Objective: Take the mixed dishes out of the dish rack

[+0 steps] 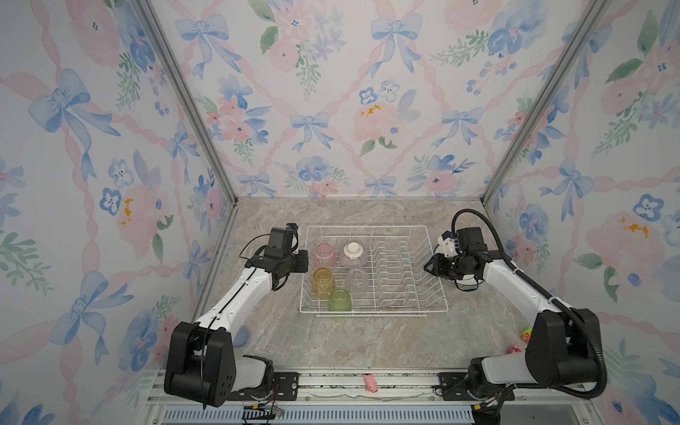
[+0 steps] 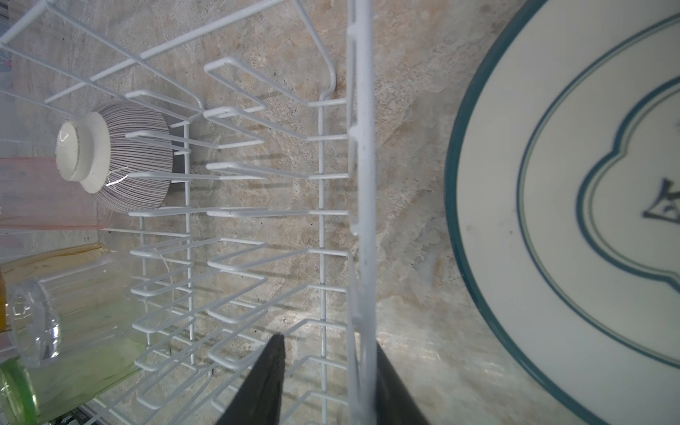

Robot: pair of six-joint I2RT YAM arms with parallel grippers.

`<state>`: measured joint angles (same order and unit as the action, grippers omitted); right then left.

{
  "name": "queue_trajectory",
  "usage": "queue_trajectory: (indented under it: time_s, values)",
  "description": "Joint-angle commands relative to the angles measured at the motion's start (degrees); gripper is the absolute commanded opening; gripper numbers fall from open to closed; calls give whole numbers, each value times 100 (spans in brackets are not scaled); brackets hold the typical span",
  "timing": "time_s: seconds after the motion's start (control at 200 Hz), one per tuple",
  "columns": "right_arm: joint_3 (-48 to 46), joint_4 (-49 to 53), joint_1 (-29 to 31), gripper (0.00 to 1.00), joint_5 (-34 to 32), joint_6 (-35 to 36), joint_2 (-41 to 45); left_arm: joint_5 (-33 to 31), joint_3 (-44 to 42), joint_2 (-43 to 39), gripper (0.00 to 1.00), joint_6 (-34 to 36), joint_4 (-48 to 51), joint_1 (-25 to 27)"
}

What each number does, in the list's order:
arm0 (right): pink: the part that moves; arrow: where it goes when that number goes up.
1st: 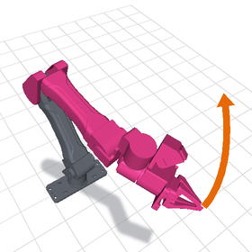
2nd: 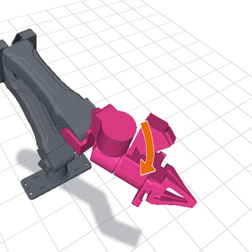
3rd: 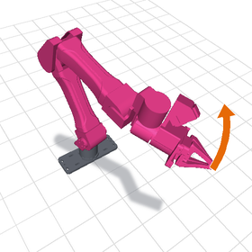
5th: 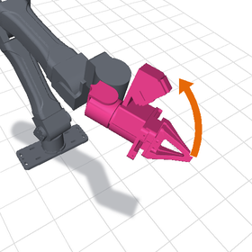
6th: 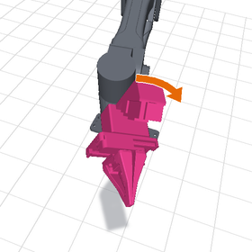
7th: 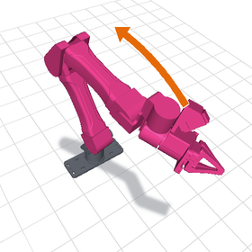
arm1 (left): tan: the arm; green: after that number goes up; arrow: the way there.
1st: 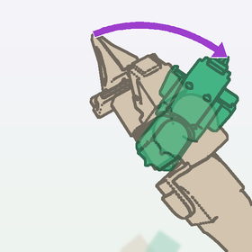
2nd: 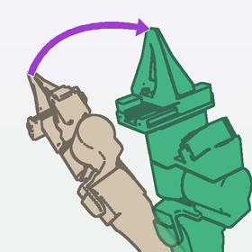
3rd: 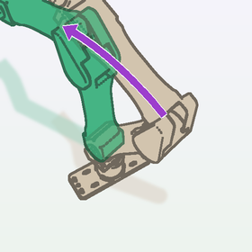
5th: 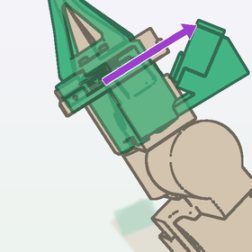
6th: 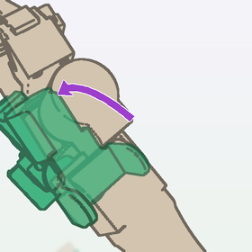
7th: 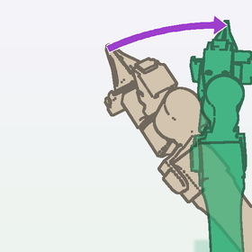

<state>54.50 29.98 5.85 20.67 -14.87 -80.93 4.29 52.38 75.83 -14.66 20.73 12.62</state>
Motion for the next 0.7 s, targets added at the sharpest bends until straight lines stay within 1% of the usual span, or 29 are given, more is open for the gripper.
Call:
queue_trajectory:
  time_s: [0.0, 0.235, 0.31, 0.35, 0.405, 0.565, 0.69]
  values:
    - [203, 105, 75, 38, 57, 103, -48, -10, 189, 141, 11, 62, 97, 37]
    - [230, 55, 74, 38, 154, 134, -216, -70, 412, 538, 10, 141, 294, 56]
    - [343, 130, 74, 38, 183, 188, -329, -71, 452, 628, 8, 143, 300, 68]
    - [410, 188, 83, 37, 190, 210, -383, -82, 466, 676, 5, 143, 296, 73]
    - [477, 227, 99, 36, 182, 229, -428, -78, 488, 767, 0, 155, 299, 69]
    - [475, 151, 118, 32, 193, 195, -488, -93, 569, 980, 0, 234, 300, 71]
    - [534, 157, 135, 26, 193, 195, -594, -130, 670, 1106, 0, 277, 299, 72]
